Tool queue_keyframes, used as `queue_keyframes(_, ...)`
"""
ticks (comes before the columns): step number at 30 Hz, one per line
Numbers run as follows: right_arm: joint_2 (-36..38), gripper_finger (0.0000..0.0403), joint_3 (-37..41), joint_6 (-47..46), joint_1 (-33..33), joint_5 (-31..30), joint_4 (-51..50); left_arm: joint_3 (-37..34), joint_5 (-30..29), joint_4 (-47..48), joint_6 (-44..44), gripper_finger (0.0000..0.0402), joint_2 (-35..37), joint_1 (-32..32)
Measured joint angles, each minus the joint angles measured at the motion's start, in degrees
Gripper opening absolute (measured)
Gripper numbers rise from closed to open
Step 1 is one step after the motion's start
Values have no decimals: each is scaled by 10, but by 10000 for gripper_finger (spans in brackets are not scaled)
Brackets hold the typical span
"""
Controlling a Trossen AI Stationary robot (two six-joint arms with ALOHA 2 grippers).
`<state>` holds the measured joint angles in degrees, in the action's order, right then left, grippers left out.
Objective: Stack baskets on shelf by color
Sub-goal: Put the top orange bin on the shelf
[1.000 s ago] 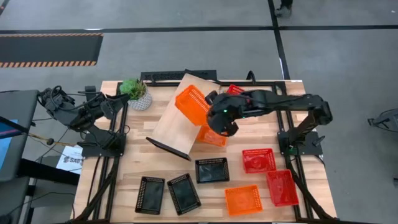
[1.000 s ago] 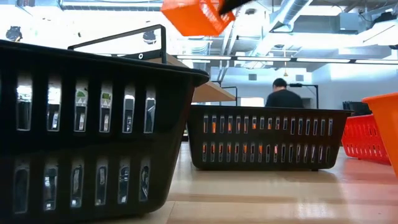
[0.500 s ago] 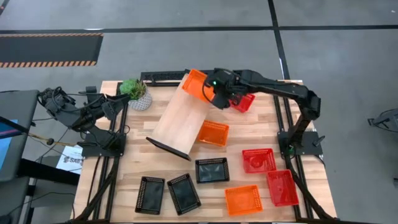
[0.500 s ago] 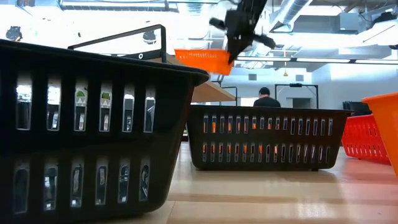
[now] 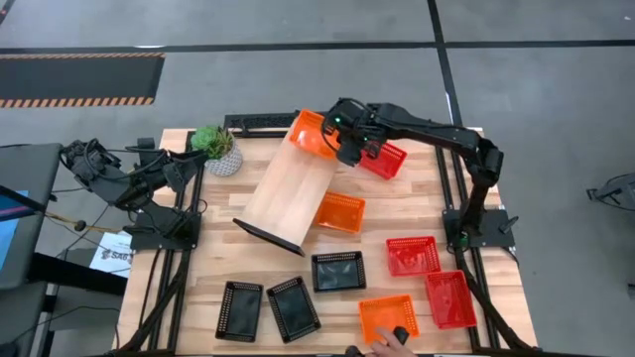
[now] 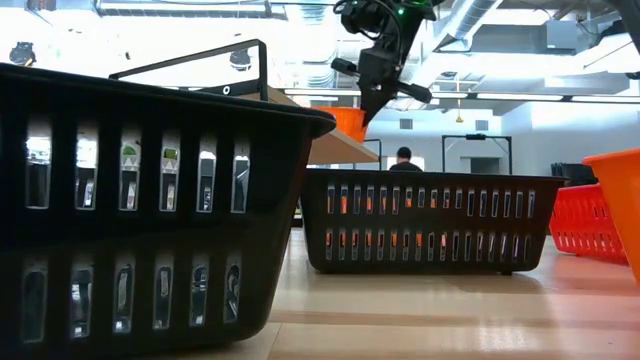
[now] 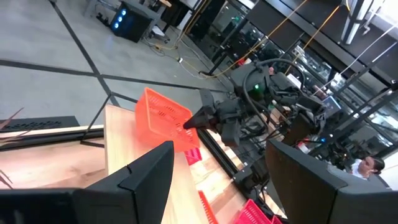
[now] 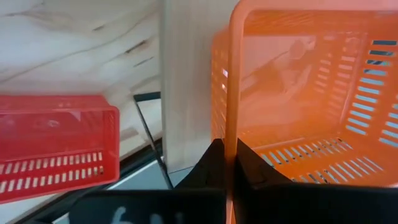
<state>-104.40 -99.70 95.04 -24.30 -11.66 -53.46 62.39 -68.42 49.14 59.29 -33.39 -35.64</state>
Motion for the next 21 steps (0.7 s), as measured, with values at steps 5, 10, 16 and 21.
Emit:
queue_keyframes(5, 0, 14, 0, 0, -17, 16, -6, 0, -11, 0, 0, 242, 0, 0)
queue_keyframes(10, 0, 16, 0, -1, -25, 28, -6, 0, -14, 0, 0, 242, 0, 0)
queue_keyframes(16, 0, 35, 0, -1, -30, 30, -7, 0, -14, 0, -1, 242, 0, 0)
queue_keyframes(21, 0, 53, 0, -1, -36, 46, -6, 0, -14, 0, -4, 242, 0, 0)
